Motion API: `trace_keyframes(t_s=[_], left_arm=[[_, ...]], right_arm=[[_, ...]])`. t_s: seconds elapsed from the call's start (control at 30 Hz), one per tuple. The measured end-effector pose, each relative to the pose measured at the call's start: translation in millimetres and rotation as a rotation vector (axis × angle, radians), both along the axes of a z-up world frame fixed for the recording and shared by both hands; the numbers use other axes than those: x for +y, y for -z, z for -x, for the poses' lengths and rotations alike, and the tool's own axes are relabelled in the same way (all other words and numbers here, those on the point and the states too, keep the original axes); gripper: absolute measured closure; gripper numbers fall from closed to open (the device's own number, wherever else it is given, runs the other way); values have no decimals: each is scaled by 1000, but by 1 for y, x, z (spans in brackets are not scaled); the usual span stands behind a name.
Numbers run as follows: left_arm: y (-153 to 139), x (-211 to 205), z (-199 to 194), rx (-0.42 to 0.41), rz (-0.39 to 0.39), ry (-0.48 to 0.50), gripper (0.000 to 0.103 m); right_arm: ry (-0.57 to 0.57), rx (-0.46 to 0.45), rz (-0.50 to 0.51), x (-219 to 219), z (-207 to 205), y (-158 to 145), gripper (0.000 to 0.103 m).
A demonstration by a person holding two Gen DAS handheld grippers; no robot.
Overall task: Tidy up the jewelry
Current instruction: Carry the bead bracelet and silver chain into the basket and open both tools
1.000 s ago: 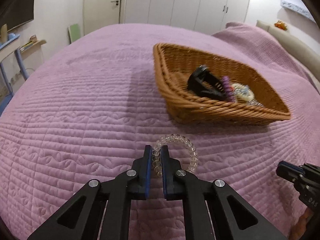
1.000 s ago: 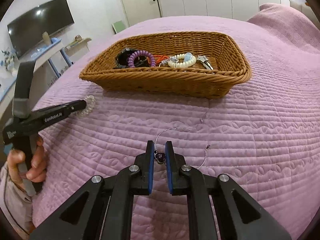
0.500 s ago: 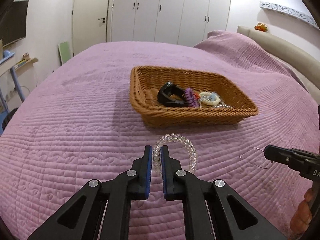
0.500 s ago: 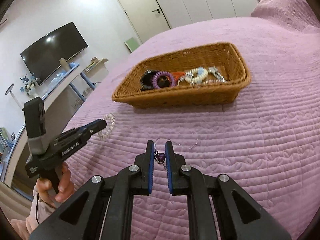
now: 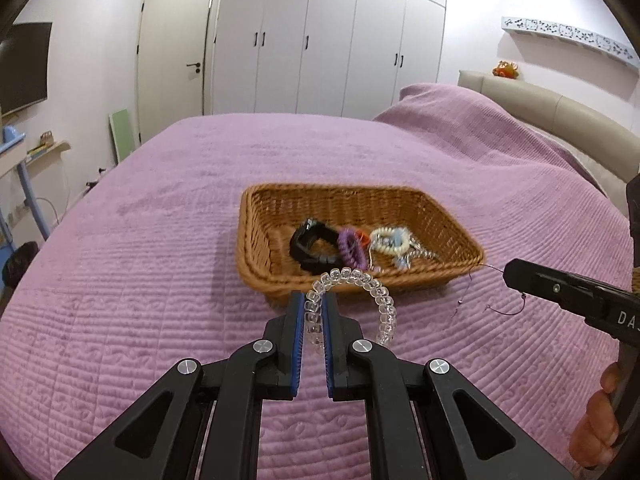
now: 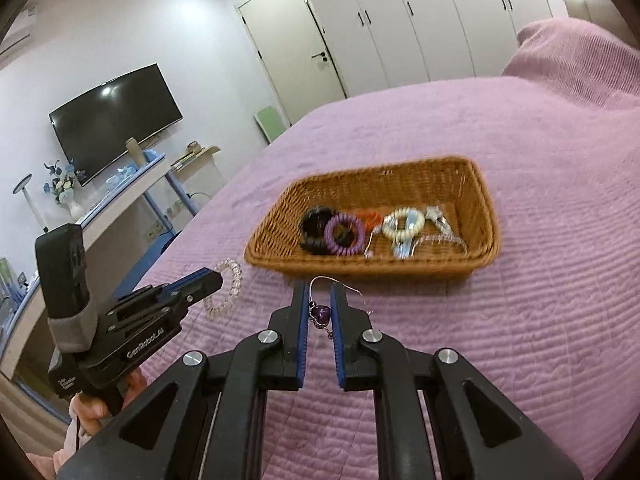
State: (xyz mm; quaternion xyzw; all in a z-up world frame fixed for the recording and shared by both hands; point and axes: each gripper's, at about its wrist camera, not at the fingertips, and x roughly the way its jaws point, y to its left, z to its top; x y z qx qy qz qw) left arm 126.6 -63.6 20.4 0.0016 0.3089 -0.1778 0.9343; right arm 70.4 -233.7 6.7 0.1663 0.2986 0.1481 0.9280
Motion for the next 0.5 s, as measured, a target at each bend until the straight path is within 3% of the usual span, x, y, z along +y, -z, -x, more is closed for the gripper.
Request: trace_keyframes(t_s=[0.3,0.5], left_arm=[[-34,-17,-39,-61,27,9,95],[-31,-39,-83,-41,42,17,95]], right_arm=[[90,-50,23,-13,-36,-26,90],[143,-26,24,-32,-87,-28,90]])
